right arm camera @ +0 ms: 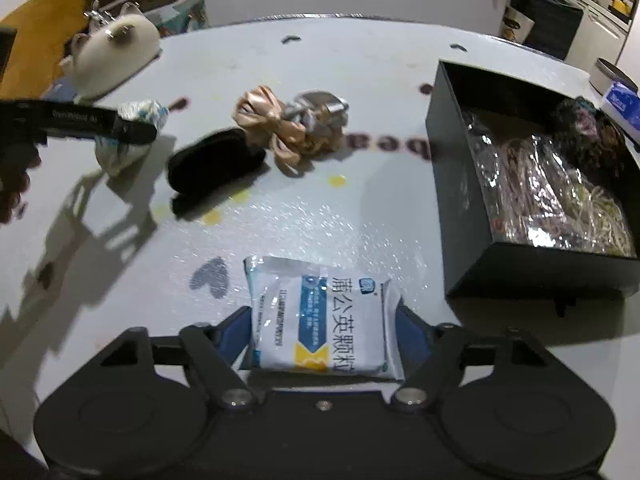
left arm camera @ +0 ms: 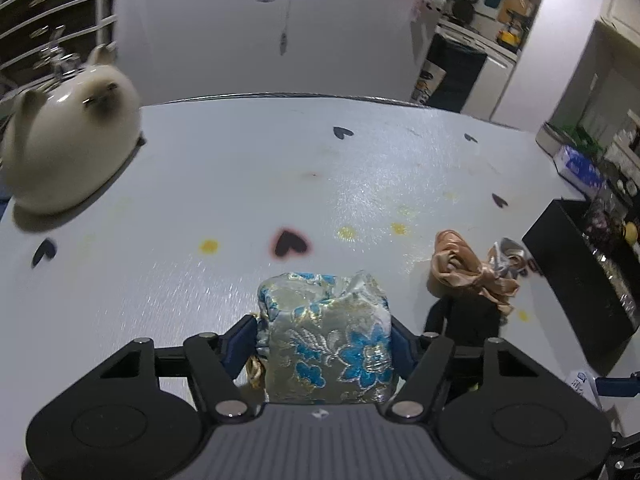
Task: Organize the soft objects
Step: 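Grasp the white medicine sachet with the right tool while the left tool grasps the brocade pouch, then carry the sachet and brocade pouch over the black box and lower them inside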
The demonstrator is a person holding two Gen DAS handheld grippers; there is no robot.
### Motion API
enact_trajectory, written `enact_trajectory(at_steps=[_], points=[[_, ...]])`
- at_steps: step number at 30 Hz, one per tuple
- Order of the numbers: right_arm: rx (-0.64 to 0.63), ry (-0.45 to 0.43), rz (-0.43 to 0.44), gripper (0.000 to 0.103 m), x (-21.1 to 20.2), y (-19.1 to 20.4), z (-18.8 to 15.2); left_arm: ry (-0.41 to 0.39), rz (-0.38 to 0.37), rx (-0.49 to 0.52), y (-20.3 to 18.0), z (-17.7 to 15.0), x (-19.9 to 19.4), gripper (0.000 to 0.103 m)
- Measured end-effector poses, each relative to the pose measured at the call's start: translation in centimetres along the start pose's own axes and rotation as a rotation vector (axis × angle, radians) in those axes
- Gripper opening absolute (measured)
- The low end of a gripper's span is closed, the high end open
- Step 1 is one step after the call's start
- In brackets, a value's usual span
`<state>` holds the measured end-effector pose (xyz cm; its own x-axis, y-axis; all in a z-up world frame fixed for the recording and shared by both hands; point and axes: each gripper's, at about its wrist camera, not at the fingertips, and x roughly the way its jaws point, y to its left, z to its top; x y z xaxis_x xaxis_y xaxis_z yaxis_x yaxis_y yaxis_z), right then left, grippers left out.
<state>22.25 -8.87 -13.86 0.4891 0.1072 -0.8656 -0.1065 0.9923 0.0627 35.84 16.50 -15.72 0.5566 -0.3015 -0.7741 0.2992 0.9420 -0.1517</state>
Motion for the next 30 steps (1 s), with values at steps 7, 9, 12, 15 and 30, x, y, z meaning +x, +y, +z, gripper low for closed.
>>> enact_trajectory(at_steps=[7, 9, 12, 15, 30], points=[[-0.021, -0.090, 0.046, 0.074, -3.4, -0.2, 0.6, -0.024, 0.018, -0.093, -0.3, -1.7, -2.9, 0.065], [-0.026, -0.124, 0.059, 0.074, -4.5, -0.3, 0.9, -0.035, 0.023, -0.115, -0.5, -2.1, -3.8, 0.065], [-0.027, -0.167, 0.078, 0.074, -5.9, -0.6, 1.3, -0.056, 0.031, -0.130, -1.2, -2.6, -5.3, 0.065], [-0.027, -0.205, 0.104, 0.074, -7.1, -1.2, 1.6, -0.084, 0.040, -0.141, -2.3, -3.0, -6.7, 0.065], [-0.023, -0.290, 0.176, 0.074, -11.1, -8.6, 2.9, -0.201, 0.016, -0.193, -11.9, -1.9, -10.5, 0.065]])
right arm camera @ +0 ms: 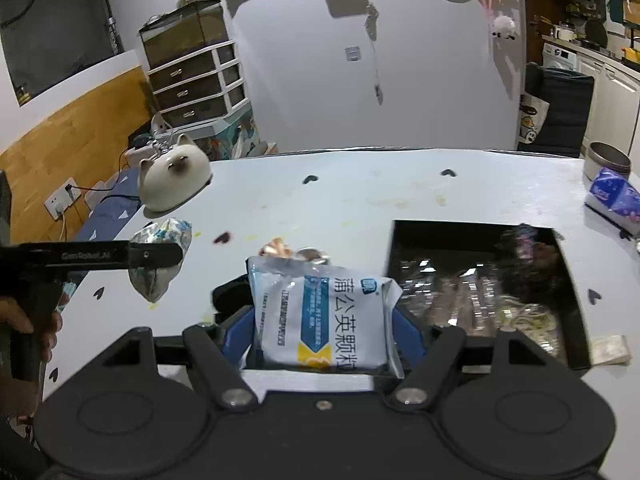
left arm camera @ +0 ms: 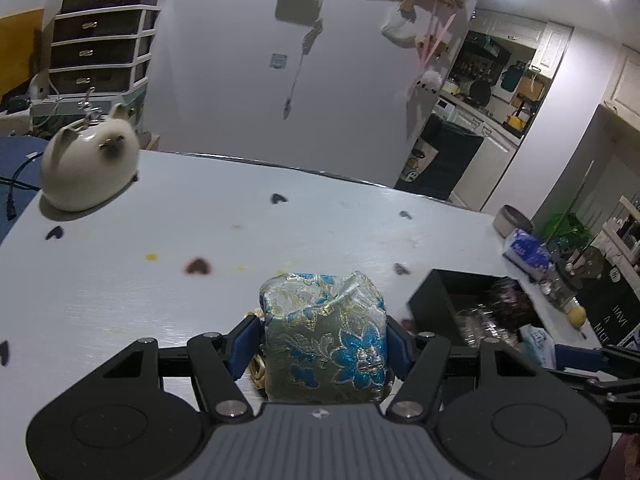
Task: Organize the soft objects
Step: 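Carry the sachet and brocade pouch over the black box and lower them inside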
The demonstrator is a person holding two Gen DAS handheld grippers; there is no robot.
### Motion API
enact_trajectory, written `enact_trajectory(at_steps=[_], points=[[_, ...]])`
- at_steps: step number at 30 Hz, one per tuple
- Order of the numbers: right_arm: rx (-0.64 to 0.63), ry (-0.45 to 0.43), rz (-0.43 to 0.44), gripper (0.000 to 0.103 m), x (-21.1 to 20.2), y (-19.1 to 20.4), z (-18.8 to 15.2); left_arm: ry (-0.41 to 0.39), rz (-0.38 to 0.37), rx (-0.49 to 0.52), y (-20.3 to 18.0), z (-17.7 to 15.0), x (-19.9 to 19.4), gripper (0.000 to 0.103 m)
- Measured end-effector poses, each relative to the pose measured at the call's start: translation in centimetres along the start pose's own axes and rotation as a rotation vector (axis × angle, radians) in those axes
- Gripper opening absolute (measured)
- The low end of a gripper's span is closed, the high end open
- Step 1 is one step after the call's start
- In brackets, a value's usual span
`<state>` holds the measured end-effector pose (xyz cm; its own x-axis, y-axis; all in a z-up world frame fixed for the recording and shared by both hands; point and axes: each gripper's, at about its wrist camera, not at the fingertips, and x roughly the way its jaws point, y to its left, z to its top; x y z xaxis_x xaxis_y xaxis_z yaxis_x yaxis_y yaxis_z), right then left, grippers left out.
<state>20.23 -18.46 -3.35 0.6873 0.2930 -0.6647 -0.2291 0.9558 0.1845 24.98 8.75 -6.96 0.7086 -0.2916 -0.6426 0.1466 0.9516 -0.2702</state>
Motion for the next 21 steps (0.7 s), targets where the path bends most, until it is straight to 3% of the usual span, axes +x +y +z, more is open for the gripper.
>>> enact_trajectory(at_steps=[15, 21], points=[[0.131, 0.028, -0.101, 0.075, -0.5, -11.4, 0.2, 0.013, -0.092, 0.017, -10.2, -0.5, 2.2, 0.065], [0.180, 0.033, -0.085, 0.075, -0.2, -14.8, 0.5, 0.058, -0.149, 0.040, -13.7, -0.8, 4.6, 0.065]])
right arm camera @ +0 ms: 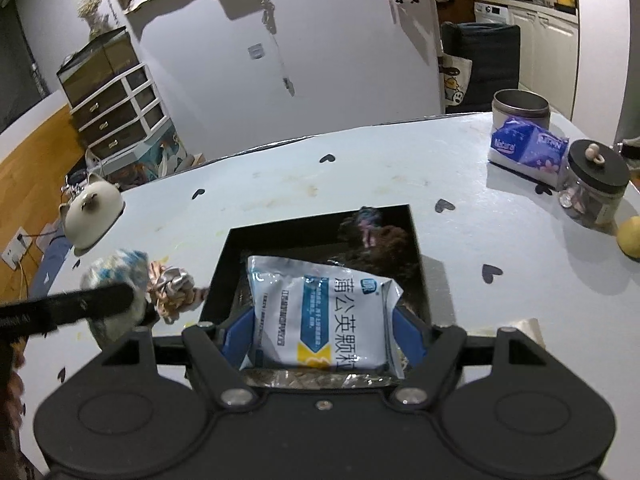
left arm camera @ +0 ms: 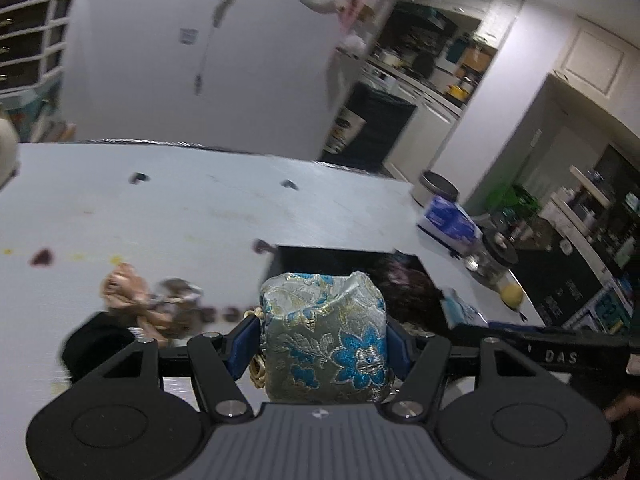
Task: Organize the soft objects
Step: 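Carry the sachet and brocade pouch over the black box and lower them inside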
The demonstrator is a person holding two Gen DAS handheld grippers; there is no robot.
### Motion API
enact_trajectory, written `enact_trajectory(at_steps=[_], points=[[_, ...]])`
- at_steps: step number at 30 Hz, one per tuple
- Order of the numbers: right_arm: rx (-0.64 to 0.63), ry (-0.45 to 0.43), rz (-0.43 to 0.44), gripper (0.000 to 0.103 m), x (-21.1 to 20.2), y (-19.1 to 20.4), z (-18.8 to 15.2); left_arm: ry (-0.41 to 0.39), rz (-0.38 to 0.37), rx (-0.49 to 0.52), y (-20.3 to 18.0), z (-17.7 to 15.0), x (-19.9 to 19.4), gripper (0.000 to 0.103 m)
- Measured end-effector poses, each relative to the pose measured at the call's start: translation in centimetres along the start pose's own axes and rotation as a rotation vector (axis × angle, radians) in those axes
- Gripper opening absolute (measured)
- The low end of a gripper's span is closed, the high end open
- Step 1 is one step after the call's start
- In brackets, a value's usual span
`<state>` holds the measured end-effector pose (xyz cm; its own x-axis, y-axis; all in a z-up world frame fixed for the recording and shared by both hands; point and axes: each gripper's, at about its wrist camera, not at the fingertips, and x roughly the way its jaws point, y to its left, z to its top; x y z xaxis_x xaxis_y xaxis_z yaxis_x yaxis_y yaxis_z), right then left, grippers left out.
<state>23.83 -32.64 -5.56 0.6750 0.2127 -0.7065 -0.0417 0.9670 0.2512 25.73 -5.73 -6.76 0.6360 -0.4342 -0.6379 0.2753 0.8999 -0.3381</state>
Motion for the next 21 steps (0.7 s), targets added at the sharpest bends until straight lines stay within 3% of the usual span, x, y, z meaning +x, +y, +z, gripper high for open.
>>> enact_trajectory(at_steps=[5, 16, 21], points=[[0.011, 0.000, 0.019, 0.075, 0.3, -1.1, 0.4, 0.065, -0.054, 0.034, -2.1, 0.0, 3.1, 0.065], [0.052, 0.042, 0.028, 0.075, 1.8, -2.2, 0.7, 0.220, -0.059, 0.254, -5.5, -0.7, 10.3, 0.065], [0.023, 0.100, -0.010, 0.089, 3.1, -1.6, 0.5, 0.257, -0.009, 0.330, -5.6, -1.2, 11.8, 0.067]])
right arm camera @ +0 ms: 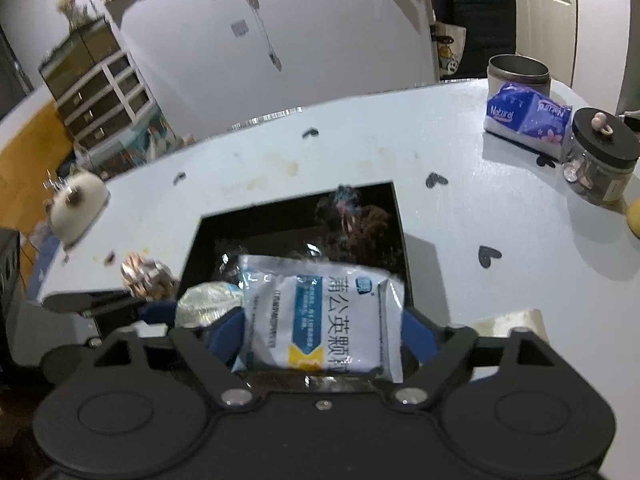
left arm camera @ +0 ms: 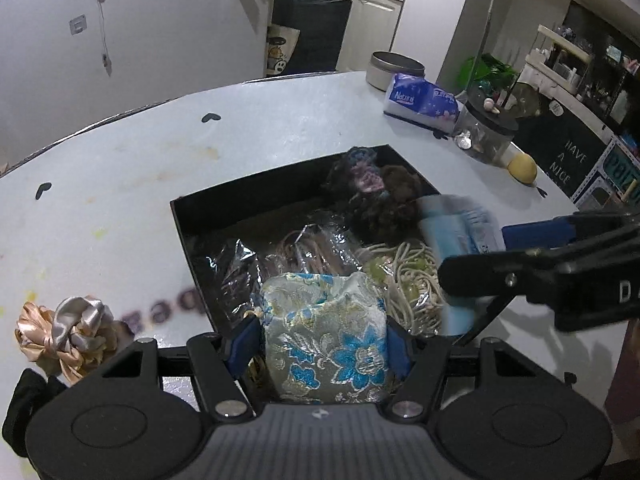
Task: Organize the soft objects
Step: 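Carry the sachet and brocade pouch over the black box and lower them inside, then open the right tool to release the sachet while the left tool releases the pouch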
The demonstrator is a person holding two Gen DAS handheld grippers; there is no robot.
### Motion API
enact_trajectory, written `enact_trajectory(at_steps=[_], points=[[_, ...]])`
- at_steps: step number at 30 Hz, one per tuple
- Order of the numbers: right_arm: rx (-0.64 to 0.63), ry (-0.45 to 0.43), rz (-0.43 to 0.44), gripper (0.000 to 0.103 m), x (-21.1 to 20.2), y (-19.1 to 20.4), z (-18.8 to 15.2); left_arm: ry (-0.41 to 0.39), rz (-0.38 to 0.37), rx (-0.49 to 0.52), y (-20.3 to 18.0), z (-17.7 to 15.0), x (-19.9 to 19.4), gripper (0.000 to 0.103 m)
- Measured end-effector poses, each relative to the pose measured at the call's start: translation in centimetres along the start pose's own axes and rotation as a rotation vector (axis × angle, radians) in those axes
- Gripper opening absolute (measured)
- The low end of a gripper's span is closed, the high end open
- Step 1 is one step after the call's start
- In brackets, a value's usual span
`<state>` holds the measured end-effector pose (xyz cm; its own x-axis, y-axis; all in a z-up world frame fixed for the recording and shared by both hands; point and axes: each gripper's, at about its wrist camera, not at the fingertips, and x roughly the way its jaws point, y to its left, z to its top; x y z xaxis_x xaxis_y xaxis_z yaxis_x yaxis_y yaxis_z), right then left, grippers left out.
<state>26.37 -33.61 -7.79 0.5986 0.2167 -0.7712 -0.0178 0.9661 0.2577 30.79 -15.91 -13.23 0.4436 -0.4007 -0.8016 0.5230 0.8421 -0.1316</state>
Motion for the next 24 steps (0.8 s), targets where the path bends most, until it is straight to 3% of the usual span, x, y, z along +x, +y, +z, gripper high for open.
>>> enact_trajectory(at_steps=[2, 6, 12, 16, 24], points=[[-0.012, 0.001, -0.030, 0.094, 0.0, 0.3, -0.1, -0.002, -0.002, 0.013, 0.1, -0.1, 0.3, 0.067], [-0.007, -0.004, -0.024, 0.095, -0.4, 0.3, 0.3, 0.004, -0.010, 0.040, -0.1, 0.0, 0.6, 0.070], [0.006, -0.016, 0.000, 0.081, -1.0, -0.1, 1.4, -0.005, -0.032, 0.043, 0.1, -0.2, 0.3, 0.072], [-0.012, 0.045, 0.030, 0.052, -0.3, 0.0, 1.4, -0.009, -0.036, 0.030, 0.3, -0.2, -0.2, 0.071], [-0.138, 0.172, 0.061, 0.052, -1.8, 0.5, 0.2, -0.030, -0.043, 0.013, 0.6, -0.3, -1.5, 0.070]])
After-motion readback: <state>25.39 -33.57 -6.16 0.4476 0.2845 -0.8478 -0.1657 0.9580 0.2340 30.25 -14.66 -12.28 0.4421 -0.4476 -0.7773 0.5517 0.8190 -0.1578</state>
